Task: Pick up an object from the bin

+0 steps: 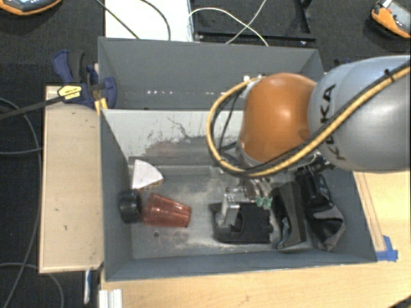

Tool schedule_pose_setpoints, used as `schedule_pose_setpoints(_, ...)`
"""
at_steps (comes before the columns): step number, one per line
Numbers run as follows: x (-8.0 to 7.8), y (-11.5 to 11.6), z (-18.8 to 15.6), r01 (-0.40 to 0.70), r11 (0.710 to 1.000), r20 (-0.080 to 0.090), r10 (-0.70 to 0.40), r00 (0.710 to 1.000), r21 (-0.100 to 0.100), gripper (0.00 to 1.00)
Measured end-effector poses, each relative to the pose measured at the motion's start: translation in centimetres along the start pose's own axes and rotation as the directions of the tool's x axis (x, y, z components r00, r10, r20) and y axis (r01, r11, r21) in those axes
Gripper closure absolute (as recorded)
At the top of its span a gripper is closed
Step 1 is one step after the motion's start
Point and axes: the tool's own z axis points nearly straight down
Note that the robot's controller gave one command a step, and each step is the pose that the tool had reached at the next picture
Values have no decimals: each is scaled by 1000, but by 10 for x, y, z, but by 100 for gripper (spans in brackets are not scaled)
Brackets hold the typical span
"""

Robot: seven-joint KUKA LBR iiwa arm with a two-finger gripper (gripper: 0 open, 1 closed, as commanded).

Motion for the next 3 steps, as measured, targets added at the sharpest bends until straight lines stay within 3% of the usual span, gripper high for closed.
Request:
schedule_pose_setpoints(1,-2,-1,-5,-6,1000,9,6,1000,-1,0)
schedule_pose_setpoints(2,19,-74,120,117,993,-2,-117,993,1,0)
schedule_pose_setpoints(3,17,-70,29,63,998,11,-63,998,-1,0)
